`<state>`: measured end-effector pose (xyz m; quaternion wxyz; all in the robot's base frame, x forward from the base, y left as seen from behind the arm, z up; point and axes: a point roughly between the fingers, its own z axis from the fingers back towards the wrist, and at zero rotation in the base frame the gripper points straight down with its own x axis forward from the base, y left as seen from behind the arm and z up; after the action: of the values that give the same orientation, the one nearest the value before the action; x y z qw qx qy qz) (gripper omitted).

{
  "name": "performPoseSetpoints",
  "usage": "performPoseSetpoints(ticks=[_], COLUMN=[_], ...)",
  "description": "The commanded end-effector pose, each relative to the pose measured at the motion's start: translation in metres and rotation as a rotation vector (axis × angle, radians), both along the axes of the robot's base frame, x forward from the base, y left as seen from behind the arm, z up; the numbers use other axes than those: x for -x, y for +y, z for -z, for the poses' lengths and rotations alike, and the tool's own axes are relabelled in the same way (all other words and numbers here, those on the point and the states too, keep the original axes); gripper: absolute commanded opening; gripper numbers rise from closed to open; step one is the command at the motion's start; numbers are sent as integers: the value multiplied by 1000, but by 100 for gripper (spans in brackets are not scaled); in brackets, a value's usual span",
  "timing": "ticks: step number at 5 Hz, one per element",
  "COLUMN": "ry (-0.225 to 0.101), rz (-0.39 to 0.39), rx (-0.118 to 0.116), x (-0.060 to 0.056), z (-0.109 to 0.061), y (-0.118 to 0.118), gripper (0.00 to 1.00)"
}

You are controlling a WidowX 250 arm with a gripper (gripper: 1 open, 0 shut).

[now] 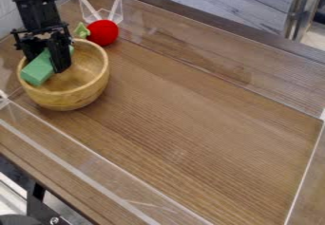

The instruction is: Remove the green stick from the brown bowl and put it on the table

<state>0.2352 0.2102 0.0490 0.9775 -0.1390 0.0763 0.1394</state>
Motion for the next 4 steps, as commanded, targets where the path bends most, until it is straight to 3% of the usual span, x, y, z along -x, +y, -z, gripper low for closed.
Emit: performPoseSetpoints(ticks=[1,3,4], ry=[-49,-57,-62], rz=[-19,-37,-24], rx=[-52,-49,-47], x=[-6,-8,-5], z=[-19,-25,-41], y=[10,8,6], gripper=[0,0,0])
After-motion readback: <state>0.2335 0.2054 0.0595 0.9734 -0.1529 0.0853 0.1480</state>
